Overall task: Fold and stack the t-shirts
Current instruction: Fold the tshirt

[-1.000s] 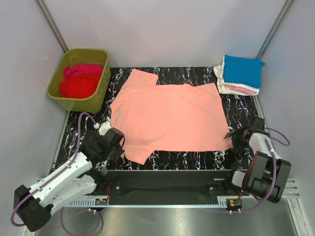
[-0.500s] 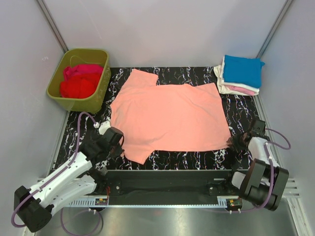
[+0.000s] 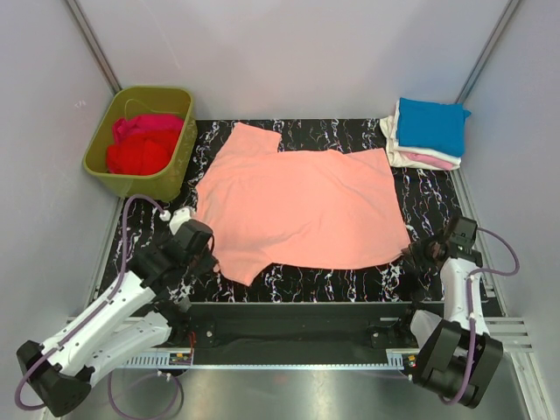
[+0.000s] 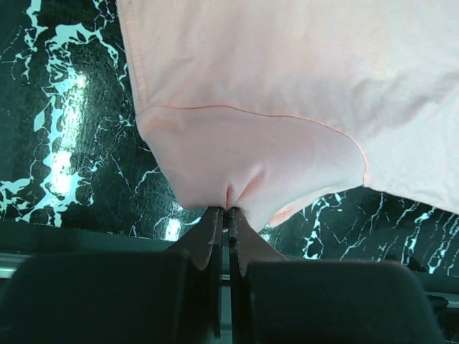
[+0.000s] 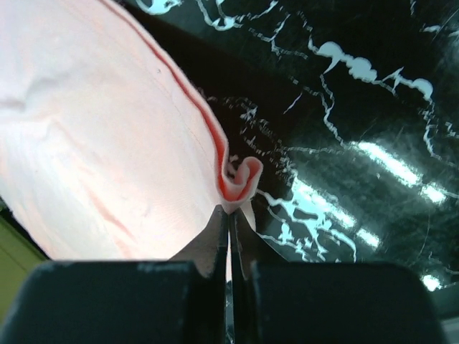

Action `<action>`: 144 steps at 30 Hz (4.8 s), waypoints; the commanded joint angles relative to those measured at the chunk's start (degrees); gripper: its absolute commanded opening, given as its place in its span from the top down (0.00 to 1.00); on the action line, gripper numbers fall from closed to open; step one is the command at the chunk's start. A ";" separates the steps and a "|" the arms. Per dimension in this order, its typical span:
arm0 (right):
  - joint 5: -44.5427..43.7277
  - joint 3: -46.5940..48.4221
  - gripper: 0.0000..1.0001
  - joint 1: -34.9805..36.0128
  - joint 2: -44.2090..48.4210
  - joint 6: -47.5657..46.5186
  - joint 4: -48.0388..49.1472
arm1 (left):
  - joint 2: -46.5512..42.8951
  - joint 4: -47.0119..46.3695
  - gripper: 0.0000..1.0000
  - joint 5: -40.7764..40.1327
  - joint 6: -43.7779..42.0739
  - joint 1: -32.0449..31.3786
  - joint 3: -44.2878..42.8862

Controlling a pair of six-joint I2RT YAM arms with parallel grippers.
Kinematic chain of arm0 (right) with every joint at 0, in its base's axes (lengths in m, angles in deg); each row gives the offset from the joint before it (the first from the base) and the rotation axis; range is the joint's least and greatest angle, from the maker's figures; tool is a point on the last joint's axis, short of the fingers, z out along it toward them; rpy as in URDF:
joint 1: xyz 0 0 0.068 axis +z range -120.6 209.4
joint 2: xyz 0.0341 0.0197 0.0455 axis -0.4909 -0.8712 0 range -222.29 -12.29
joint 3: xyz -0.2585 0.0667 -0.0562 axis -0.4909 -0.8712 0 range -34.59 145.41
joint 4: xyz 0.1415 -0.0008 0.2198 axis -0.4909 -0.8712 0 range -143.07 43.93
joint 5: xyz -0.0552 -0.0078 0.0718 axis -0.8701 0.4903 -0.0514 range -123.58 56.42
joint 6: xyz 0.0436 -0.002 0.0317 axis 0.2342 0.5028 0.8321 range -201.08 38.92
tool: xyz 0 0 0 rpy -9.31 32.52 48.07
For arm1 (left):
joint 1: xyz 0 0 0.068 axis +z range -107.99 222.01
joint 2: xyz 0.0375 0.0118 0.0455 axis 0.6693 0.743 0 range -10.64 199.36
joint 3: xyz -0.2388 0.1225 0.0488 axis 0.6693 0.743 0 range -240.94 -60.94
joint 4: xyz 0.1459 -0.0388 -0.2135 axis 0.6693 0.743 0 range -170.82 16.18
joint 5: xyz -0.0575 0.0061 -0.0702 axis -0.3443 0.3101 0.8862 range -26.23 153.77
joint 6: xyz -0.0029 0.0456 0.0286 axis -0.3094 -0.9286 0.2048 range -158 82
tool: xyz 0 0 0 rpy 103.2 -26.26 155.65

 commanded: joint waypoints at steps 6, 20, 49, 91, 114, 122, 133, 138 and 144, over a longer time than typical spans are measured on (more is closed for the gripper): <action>5.95 7.56 1.00 -0.11 4.31 -1.16 -9.32 | -1.74 8.07 1.00 -0.24 -2.35 0.34 -8.92; 11.74 21.35 1.00 1.47 -12.61 -2.65 -4.24 | 18.90 9.67 0.97 0.37 -19.21 5.59 -30.18; 14.12 47.89 0.85 7.36 -56.49 1.39 4.30 | 75.68 11.93 0.70 10.49 -37.60 25.03 -73.59; 6.74 27.87 0.72 4.72 -48.68 -6.78 9.13 | 44.31 -23.21 0.12 10.31 -18.53 31.80 -12.62; 3.31 22.34 1.00 -0.72 -36.66 -7.05 4.65 | 43.54 -25.15 1.00 7.05 -16.86 31.19 -8.76; 0.33 17.07 1.00 -2.31 -28.39 -6.26 0.69 | 28.68 -20.41 1.00 12.24 -12.56 28.38 0.47; -2.84 14.07 0.15 -4.95 -20.21 -8.54 -3.27 | 13.92 -12.67 0.47 14.18 -10.25 26.44 4.27; 1.88 12.68 0.14 -4.77 -17.31 -8.89 0.32 | 11.88 -10.99 0.41 12.33 -12.37 24.87 -1.36; 5.86 11.70 0.27 -0.83 -17.65 -7.31 4.38 | 14.25 -13.01 0.41 9.26 -12.81 21.08 -4.44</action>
